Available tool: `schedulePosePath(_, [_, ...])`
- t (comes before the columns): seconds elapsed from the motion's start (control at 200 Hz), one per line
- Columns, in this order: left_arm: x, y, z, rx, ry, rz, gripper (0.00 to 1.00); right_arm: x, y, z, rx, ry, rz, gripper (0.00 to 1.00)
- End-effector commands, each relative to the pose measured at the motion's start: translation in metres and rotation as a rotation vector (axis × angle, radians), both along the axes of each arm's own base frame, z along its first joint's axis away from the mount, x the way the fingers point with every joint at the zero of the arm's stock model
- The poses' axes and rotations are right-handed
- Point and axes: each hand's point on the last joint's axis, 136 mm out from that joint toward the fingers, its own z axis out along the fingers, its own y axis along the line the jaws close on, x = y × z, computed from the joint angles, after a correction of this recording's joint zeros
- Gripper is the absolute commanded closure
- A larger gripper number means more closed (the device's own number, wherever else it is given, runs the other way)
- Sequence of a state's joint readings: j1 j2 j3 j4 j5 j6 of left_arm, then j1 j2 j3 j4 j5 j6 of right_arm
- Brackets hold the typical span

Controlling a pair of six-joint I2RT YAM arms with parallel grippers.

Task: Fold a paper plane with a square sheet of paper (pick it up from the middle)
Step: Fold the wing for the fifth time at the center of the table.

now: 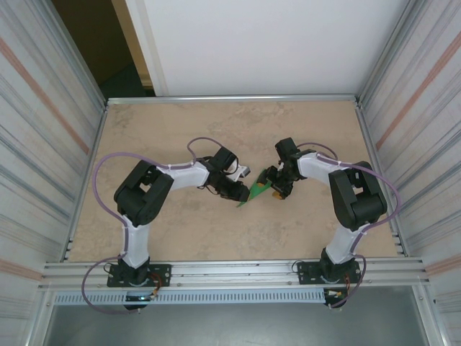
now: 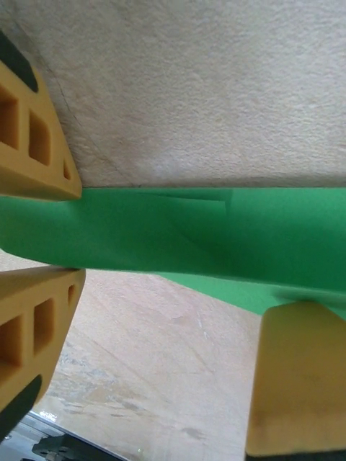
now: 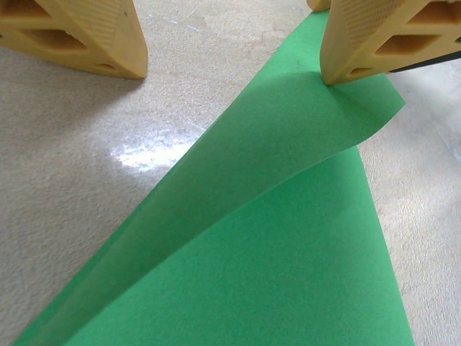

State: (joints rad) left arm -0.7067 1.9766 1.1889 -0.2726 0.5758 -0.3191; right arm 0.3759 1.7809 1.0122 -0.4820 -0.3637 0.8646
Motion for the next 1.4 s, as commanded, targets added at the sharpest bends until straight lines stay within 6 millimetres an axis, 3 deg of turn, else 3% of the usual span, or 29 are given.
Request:
schedulePosePath(0.0, [-0.006, 0.009, -0.018, 0.081, 0.033, 0.011, 0.72, -0.010, -0.010, -0.060, -0.110, 0.043, 0.009, 0.33])
schedulePosePath(0.246, [-0.008, 0.017, -0.031, 0.123, 0.049, 0.025, 0.78, -0.003, -0.005, -0.054, -0.088, 0.002, 0.056, 0.33])
schedulePosePath(0.441, [-0.009, 0.020, -0.037, 0.144, 0.057, 0.035, 0.79, 0.008, 0.010, -0.023, -0.004, -0.126, 0.170, 0.31])
schedulePosePath(0.611, [-0.008, 0.021, -0.039, 0.158, 0.063, 0.041, 0.79, 0.001, 0.012, -0.008, 0.032, -0.191, 0.272, 0.29])
schedulePosePath(0.857, [-0.008, 0.021, -0.039, 0.160, 0.065, 0.042, 0.79, -0.009, -0.011, -0.032, -0.079, -0.110, 0.237, 0.33])
schedulePosePath(1.158, [-0.009, 0.022, -0.041, 0.167, 0.071, 0.044, 0.79, -0.014, -0.019, -0.064, -0.203, 0.011, 0.141, 0.39])
schedulePosePath(1.398, [-0.009, 0.023, -0.042, 0.177, 0.075, 0.049, 0.80, -0.022, -0.024, -0.079, -0.272, 0.065, 0.140, 0.43])
